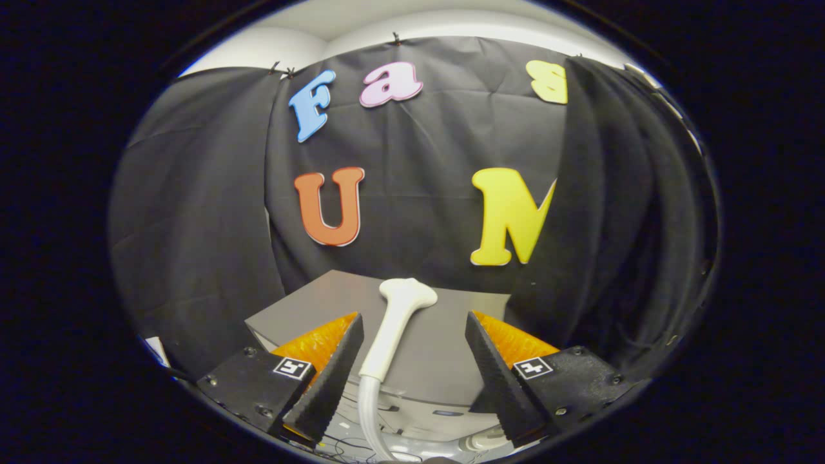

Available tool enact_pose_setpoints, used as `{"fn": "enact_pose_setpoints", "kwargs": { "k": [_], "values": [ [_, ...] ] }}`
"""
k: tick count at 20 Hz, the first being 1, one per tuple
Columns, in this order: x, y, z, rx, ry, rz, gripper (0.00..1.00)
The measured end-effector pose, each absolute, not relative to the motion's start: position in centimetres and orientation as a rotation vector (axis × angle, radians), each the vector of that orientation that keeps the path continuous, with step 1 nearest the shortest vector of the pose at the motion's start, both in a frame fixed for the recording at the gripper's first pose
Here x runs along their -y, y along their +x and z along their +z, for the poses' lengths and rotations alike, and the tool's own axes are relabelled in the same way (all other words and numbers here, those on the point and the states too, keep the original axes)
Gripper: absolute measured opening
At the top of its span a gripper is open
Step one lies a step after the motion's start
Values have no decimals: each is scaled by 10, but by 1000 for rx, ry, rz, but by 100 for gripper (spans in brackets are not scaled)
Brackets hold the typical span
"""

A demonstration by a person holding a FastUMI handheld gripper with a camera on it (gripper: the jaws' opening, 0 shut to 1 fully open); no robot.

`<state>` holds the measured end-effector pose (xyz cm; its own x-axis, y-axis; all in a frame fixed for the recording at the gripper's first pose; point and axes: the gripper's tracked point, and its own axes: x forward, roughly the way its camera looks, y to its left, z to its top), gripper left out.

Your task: Iron the clothes twice with a garment steamer, once on the left side and once on the right side.

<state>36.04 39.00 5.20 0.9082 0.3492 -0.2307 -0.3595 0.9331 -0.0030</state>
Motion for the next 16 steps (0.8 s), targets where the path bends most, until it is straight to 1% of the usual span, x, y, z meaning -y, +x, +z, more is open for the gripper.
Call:
{"fn": "enact_pose_setpoints", "kwargs": {
  "k": [3, 6, 10, 14, 16],
  "values": [
    [-415, 391, 25, -300, -58, 372, 98],
    [-424, 418, -4, -377, -60, 348, 98],
    [-430, 447, -30, -472, -45, 313, 95],
    [-440, 458, -38, -506, -46, 313, 88],
    [-440, 460, -41, -528, -60, 295, 82]
  ]
}}
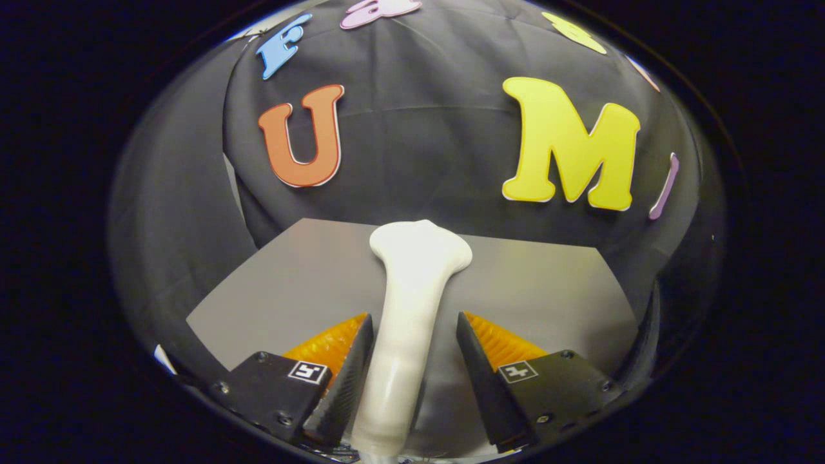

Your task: Iron the clothes twice with a garment steamer, once on the left side and once on the right side.

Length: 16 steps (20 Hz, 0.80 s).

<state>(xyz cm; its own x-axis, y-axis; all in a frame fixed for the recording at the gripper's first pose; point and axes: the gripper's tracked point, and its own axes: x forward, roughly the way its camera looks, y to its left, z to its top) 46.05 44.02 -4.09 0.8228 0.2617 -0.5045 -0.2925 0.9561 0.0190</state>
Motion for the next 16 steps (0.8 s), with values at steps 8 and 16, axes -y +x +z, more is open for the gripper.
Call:
{"fn": "enact_pose_setpoints", "kwargs": {
  "k": [8, 16],
  "values": [
    [-451, 455, -48, -641, -8, 290, 46],
    [-446, 438, 0, -507, 52, 350, 35]
  ]
}}
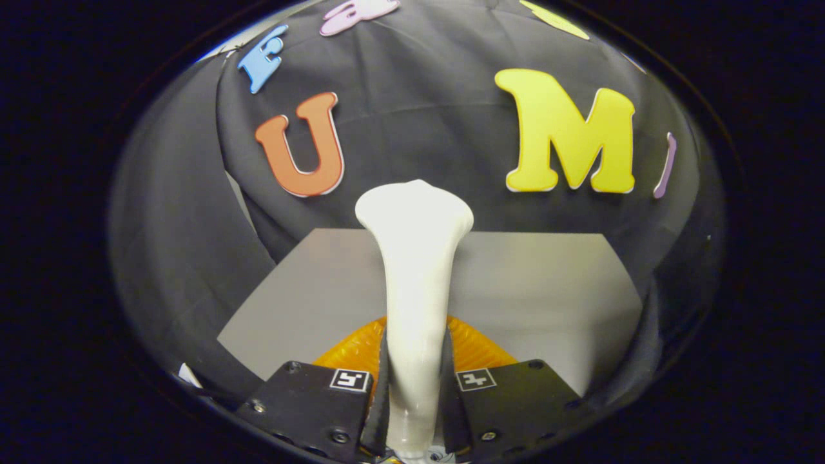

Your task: Iron the clothes twice with a garment steamer, once on the left side and once on the right side.

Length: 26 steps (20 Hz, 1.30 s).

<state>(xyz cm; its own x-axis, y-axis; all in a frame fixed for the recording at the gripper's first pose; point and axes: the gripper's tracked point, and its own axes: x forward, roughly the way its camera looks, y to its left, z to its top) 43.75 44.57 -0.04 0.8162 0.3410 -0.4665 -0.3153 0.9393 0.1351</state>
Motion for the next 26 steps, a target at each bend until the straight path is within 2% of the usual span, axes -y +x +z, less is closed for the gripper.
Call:
{"fn": "enact_pose_setpoints", "kwargs": {
  "k": [9, 16, 21, 26],
  "values": [
    [-394, 327, 104, -241, 139, 420, 35],
    [-317, 225, 172, -106, 265, 433, 35],
    [-243, 170, 210, -12, 303, 368, 35],
    [-162, 145, 246, 75, 310, 255, 35]
  ]
}}
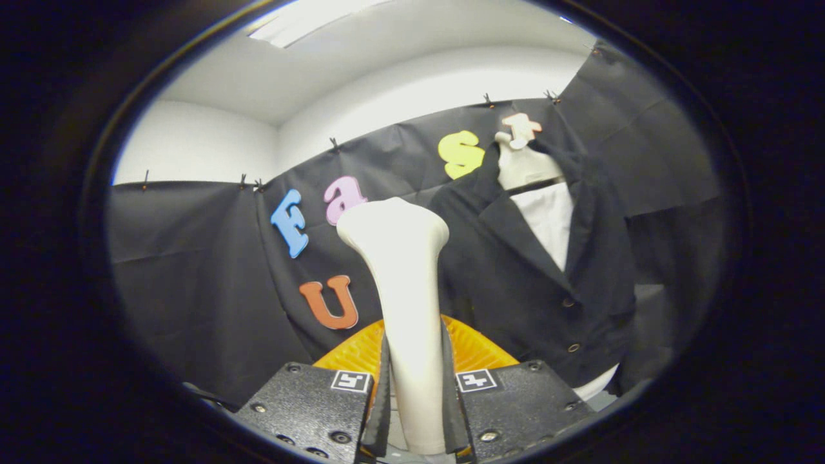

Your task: Iron the clothes twice with a garment steamer, once on the left side and once on the right side.

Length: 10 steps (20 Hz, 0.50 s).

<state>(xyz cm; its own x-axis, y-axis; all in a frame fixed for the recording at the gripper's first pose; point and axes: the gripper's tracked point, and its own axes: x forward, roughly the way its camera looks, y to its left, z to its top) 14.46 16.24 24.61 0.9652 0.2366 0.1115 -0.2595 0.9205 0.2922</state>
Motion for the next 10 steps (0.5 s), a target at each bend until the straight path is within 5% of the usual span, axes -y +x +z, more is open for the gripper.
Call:
{"fn": "enact_pose_setpoints", "kwargs": {
  "k": [10],
  "values": [
    [-78, 192, 289, 128, 282, 95, 35]
  ]
}}
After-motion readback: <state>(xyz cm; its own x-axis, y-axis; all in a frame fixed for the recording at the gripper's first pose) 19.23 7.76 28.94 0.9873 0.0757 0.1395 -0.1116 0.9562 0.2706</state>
